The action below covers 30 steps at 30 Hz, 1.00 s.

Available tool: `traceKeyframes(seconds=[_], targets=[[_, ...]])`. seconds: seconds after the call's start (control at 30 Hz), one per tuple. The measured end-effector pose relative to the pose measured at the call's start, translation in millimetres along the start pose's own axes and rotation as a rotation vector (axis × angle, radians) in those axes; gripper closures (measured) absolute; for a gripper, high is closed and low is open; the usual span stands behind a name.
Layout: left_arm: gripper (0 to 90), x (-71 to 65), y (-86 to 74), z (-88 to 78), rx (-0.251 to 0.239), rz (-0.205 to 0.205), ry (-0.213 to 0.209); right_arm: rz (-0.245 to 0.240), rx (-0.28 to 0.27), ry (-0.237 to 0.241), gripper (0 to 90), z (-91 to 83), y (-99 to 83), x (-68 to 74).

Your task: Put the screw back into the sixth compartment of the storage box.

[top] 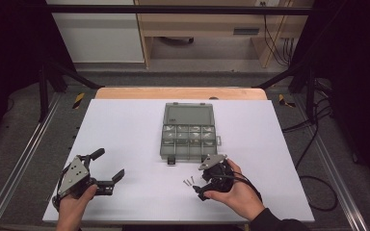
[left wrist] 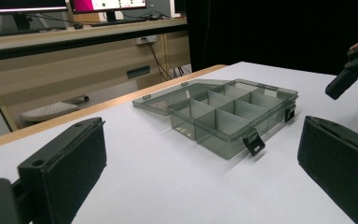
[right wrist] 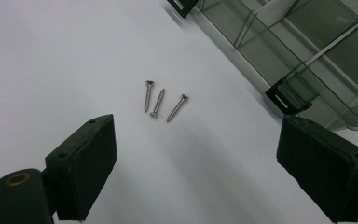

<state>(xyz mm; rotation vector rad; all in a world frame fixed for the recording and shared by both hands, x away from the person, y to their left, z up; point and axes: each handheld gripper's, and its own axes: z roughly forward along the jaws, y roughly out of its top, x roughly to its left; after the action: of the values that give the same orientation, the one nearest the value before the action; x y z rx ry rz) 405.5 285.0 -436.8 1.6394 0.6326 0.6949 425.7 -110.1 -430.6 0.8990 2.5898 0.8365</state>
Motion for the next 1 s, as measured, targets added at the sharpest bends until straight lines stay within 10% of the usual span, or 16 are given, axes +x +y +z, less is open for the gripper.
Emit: traceKeyframes(seconds=[1.0], targets=[[1.5,-0.4,-0.1,2.7,0.006,0.003,-0.011,0.153,0.064,0.0,54.3,29.7,19.2,1.0]])
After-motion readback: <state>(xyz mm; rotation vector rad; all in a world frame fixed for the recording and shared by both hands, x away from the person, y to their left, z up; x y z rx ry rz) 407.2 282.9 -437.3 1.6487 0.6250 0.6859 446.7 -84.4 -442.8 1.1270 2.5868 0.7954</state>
